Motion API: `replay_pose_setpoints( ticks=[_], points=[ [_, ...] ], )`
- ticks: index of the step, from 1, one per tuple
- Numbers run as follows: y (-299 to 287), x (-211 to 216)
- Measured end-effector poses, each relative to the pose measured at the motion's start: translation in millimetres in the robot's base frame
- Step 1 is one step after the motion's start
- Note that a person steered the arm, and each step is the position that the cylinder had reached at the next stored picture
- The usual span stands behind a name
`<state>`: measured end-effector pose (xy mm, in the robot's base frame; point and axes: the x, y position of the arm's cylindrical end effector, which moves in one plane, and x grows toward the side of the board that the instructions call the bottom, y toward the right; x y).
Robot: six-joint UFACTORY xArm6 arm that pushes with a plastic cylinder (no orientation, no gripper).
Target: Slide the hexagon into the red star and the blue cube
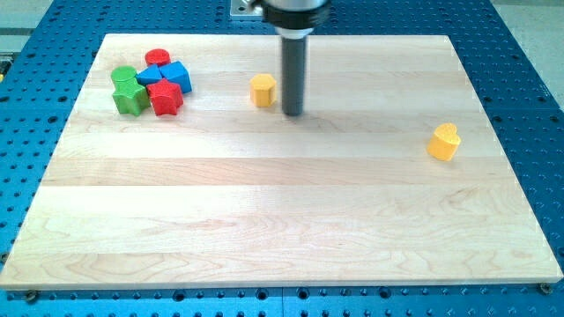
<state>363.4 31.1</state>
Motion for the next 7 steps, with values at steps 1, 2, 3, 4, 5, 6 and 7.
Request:
replay_pose_setpoints(
  ticks=[1, 2, 3, 4, 5, 6, 7],
  points=[
    [-35, -14],
    [-74, -13],
    [-37, -42],
    [-66, -49],
    [-101, -44],
    [-74, -32],
    [-104, -29]
  ],
)
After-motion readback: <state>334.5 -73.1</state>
